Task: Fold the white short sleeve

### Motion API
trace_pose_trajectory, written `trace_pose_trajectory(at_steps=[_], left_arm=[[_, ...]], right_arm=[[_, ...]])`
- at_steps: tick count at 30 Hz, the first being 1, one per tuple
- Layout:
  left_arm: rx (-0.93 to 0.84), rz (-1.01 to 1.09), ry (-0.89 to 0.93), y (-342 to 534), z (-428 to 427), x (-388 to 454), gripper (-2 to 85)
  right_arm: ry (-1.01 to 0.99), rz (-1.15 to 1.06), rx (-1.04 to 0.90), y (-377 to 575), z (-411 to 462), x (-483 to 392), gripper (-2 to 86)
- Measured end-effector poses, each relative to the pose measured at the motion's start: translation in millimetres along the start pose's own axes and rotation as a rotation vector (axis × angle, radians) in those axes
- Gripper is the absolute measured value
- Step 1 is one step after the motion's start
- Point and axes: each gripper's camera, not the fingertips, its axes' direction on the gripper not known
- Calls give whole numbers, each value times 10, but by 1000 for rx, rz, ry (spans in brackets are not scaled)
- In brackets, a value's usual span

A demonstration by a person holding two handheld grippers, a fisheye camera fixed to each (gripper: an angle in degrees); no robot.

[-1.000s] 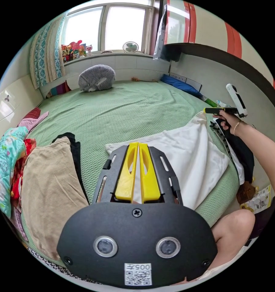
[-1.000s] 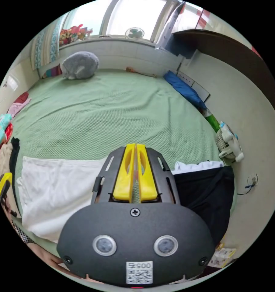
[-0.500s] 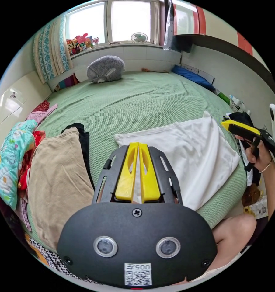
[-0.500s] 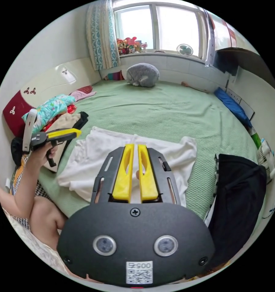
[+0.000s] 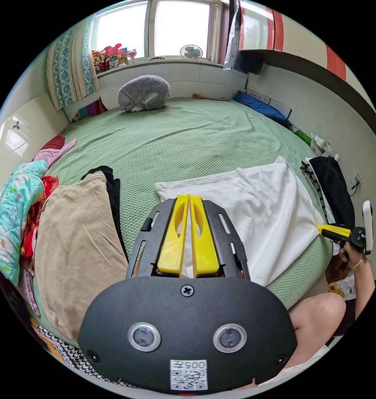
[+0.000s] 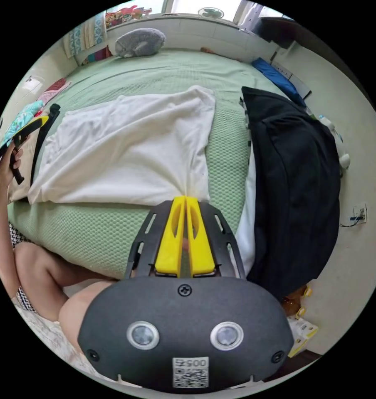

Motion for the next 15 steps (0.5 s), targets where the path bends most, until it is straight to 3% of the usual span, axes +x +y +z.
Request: trace_pose_trajectory(at_steps=[8, 12, 15], left_arm=[[-9, -6, 2, -19, -38, -45, 0], [-6, -6, 3, -25, -83, -68, 0], [-18, -4, -5, -34, -89, -68, 0]], right_arm=[[86, -46, -129, 77, -111, -76, -10], [26, -114, 155, -190, -673, -227, 1], [66, -170, 211, -644, -692, -376, 37]])
